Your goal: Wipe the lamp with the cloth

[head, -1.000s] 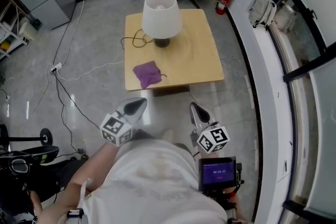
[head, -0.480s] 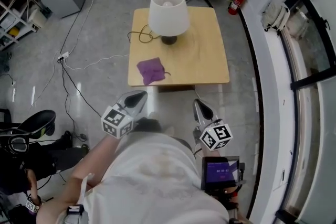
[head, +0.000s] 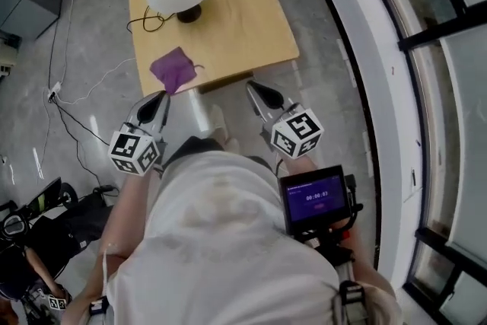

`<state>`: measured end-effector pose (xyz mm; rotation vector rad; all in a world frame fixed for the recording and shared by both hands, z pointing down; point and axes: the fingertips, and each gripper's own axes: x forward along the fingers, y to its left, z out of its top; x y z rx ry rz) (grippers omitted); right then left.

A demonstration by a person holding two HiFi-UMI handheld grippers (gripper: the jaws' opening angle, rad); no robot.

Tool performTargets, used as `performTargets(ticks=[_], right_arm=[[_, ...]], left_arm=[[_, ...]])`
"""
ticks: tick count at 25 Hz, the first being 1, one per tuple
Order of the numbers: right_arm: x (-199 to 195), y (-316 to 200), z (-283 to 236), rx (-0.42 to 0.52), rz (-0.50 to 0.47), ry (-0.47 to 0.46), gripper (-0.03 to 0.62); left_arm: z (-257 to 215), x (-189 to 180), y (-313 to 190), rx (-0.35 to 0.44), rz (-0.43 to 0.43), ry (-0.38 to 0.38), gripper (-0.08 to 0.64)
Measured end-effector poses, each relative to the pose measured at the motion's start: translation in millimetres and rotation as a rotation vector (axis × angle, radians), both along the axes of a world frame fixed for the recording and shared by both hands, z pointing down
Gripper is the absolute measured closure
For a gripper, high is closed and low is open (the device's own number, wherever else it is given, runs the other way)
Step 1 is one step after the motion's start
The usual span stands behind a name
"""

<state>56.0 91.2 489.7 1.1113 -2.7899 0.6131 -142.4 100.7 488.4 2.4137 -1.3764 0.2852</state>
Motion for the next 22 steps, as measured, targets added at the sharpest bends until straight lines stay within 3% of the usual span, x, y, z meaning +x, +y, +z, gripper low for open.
performTargets(ticks=[8,15,22], right_arm=[[16,-20,-2,0.011,0.029,0.025,0.581],[16,-55,3,-0.017,0.04,0.02,0.581],[2,-81,13,-0.039,0.019,0.025,0.581]], left_arm=[[10,14,-30,0.001,0.021,0.02,0.558],[40,13,-62,-0.044,0.078,-0.015,0.558],[92,-10,-69,-0.139,0.116,-0.127,0.558]])
